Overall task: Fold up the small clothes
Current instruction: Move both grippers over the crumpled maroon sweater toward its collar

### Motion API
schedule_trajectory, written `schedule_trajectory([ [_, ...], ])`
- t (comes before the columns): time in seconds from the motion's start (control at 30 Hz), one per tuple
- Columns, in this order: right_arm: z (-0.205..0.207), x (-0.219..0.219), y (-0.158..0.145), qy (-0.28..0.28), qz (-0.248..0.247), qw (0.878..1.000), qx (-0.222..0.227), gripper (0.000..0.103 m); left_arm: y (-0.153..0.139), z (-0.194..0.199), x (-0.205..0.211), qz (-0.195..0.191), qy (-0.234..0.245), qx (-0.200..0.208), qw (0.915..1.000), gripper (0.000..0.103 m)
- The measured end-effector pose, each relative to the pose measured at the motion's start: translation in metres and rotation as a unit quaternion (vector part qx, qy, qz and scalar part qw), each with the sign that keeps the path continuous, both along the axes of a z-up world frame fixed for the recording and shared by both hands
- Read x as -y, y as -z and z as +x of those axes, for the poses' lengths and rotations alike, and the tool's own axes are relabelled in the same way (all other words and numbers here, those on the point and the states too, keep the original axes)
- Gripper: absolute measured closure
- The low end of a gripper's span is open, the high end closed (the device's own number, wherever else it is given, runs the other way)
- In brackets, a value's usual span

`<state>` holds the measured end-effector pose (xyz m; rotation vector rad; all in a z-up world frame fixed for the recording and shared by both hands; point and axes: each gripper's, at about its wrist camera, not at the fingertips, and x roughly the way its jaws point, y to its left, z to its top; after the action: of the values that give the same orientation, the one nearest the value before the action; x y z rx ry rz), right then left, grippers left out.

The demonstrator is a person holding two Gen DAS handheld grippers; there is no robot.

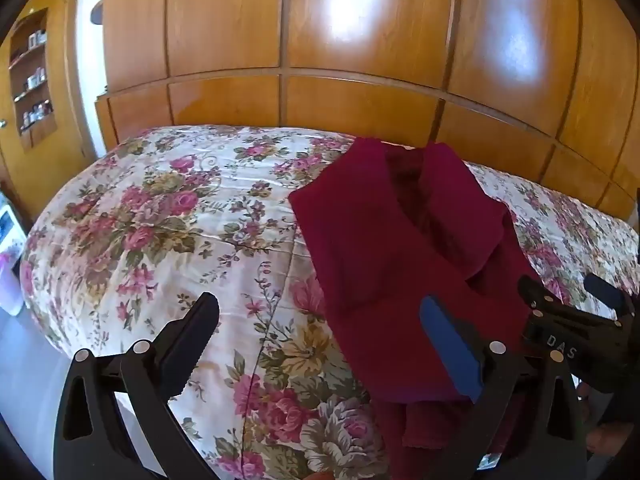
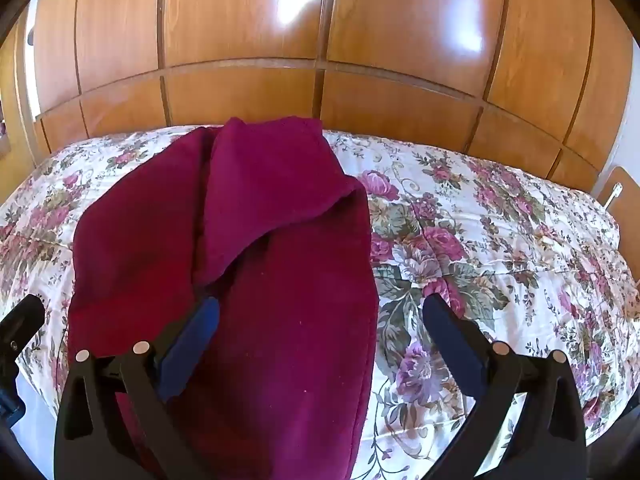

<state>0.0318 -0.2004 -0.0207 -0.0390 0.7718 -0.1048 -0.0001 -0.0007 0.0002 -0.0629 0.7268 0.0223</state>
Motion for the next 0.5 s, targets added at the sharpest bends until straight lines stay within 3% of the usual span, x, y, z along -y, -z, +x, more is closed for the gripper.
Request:
schedule_trajectory([
  [0.5,0.005,0.011,0.004,0.001,0.021,1.0,0.001,0.002,0.0,0.0,0.0,0.017,-0.004,0.008,0.9998,0.003],
])
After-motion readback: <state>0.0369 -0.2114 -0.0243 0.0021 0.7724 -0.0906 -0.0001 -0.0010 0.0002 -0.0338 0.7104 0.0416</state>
